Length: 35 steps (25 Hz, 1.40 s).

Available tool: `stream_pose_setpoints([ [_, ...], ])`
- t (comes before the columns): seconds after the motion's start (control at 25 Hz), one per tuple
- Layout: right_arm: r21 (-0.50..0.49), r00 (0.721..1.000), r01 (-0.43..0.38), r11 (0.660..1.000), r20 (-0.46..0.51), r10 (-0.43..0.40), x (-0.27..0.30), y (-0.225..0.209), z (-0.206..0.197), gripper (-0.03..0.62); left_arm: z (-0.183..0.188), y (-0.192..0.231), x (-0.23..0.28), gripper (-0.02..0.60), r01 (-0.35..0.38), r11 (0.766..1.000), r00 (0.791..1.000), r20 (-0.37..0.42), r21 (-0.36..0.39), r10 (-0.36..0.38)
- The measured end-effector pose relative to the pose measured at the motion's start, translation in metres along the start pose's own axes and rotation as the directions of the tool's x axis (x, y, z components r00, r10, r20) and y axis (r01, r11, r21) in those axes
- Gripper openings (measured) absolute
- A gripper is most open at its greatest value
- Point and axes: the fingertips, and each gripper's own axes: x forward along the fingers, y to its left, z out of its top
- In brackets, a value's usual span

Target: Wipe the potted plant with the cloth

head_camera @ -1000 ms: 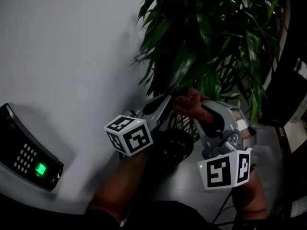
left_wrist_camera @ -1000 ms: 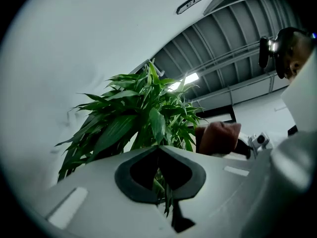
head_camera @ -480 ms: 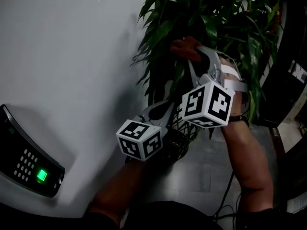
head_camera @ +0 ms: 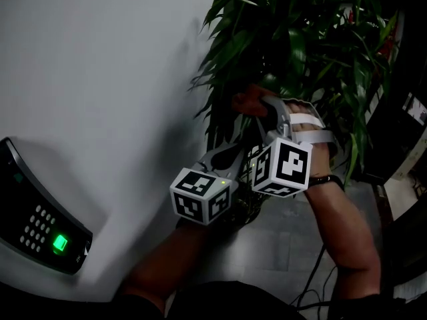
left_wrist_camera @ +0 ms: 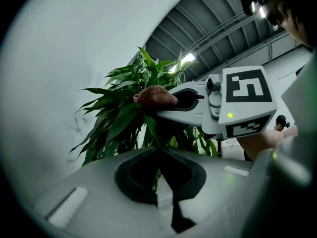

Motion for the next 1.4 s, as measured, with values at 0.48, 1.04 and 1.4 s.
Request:
stream_pose_setpoints([
  [0.48,0.085,0.973,-0.215,0.973,0.108,0.206,-0.024,0.054,0.022,0.071,-0.007,0.001,0.000,0.016,-0.004,1.000,1.000,-0.026,0.020,0.004],
  [1.04,0.203,0.978,-0.144,0.968,0.177,0.109,-0.057,0.022,0.035,0.071,-0.009,0.012,-0.004,0.016,-0.020,1.000,0.999,-0.028,0.011,0.021],
  [1.4,0.244,0.993,0.112,0.963,-0.001,-0.115,-0.020,-0.069,-0.031,0.071,-0.012,0.009,-0.005,0.016,0.000,1.000,0.999,-0.041,0.012,0.000],
])
